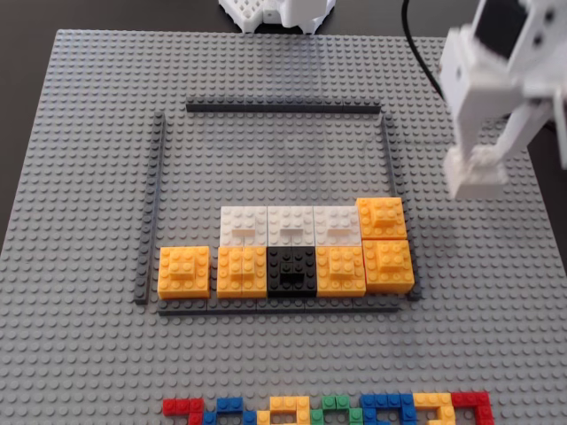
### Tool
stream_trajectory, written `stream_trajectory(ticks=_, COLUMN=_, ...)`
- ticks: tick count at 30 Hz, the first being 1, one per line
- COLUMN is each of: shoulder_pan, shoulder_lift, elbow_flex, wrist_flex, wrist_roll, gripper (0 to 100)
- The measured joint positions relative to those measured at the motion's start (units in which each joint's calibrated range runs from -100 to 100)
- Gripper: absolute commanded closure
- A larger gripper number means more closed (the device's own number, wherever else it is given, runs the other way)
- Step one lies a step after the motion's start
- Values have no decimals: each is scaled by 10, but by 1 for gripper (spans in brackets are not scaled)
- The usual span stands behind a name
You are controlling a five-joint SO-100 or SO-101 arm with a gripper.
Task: Grab the cube and place it into the grid
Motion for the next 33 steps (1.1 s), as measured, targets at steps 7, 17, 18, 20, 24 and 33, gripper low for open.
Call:
stream_trajectory(ticks=7, shoulder_pan=-1, shoulder_lift=-120, elbow_flex=63, wrist_flex=1, wrist_roll=14, gripper=100)
stream_trajectory(ticks=17, shoulder_pan=38, shoulder_lift=-293, elbow_flex=200, wrist_flex=-5, wrist_roll=47, gripper=100)
stream_trajectory(ticks=18, shoulder_pan=45, shoulder_lift=-308, elbow_flex=214, wrist_flex=-7, wrist_roll=51, gripper=100)
stream_trajectory(ticks=20, shoulder_pan=62, shoulder_lift=-336, elbow_flex=244, wrist_flex=-10, wrist_roll=60, gripper=100)
stream_trajectory(ticks=24, shoulder_pan=98, shoulder_lift=-383, elbow_flex=291, wrist_flex=-15, wrist_roll=76, gripper=100)
stream_trajectory(ticks=33, shoulder_pan=180, shoulder_lift=-462, elbow_flex=384, wrist_flex=-25, wrist_roll=114, gripper=100)
